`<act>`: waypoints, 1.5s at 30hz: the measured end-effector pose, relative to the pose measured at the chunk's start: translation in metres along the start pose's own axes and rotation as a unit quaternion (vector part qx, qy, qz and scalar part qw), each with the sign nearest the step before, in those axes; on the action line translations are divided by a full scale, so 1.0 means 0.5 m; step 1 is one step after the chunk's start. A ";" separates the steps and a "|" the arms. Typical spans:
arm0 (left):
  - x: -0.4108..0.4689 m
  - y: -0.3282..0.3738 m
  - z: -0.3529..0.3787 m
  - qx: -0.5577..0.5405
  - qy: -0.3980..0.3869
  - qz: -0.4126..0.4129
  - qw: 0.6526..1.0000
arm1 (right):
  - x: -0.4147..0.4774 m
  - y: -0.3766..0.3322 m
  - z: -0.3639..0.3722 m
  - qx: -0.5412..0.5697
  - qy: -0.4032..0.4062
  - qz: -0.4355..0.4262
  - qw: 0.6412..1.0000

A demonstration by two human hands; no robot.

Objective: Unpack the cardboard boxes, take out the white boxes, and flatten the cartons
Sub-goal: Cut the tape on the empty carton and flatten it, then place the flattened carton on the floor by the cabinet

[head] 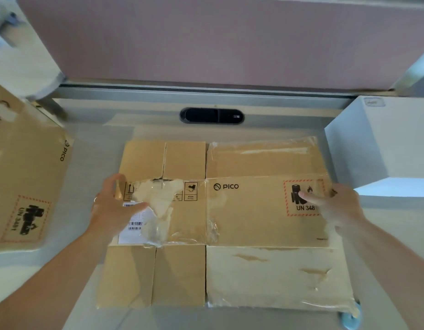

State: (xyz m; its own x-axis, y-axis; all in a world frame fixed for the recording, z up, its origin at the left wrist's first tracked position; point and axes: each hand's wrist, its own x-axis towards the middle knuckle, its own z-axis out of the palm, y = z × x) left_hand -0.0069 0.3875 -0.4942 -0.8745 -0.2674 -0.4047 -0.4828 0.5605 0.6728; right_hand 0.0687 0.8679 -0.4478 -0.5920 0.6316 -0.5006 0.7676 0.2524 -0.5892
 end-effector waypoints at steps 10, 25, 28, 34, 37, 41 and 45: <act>-0.066 0.154 -0.111 0.159 -0.112 0.056 0.979 | -0.124 -0.216 -0.120 0.069 -0.098 -0.183 0.976; -0.191 0.598 -0.281 0.071 -0.192 0.370 0.906 | -0.395 -0.489 -0.304 0.001 -0.244 -0.477 0.845; -0.194 0.592 -0.301 0.060 -0.227 0.352 0.906 | -0.422 -0.511 -0.324 -0.031 -0.244 -0.500 0.830; -0.234 0.560 -0.284 -0.030 -0.232 0.306 0.923 | -0.426 -0.514 -0.340 -0.073 -0.148 -0.520 0.838; -0.261 0.540 -0.284 -0.063 -0.171 0.309 0.933 | -0.409 -0.489 -0.356 -0.096 -0.077 -0.515 0.848; -0.304 0.521 -0.326 -0.106 -0.117 0.308 0.938 | -0.363 -0.408 -0.394 -0.225 0.099 -0.435 0.866; -0.358 0.511 -0.358 -0.102 -0.052 0.303 0.946 | -0.321 -0.363 -0.402 -0.150 0.162 -0.454 0.863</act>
State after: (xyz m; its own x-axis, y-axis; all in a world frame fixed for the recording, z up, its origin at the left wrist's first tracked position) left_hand 0.0176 0.4383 -0.1389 -0.9894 0.1391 0.0409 0.0965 0.4207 0.9021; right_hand 0.0736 0.8680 -0.1331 -0.9202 0.2329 0.3145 0.0809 0.8994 -0.4295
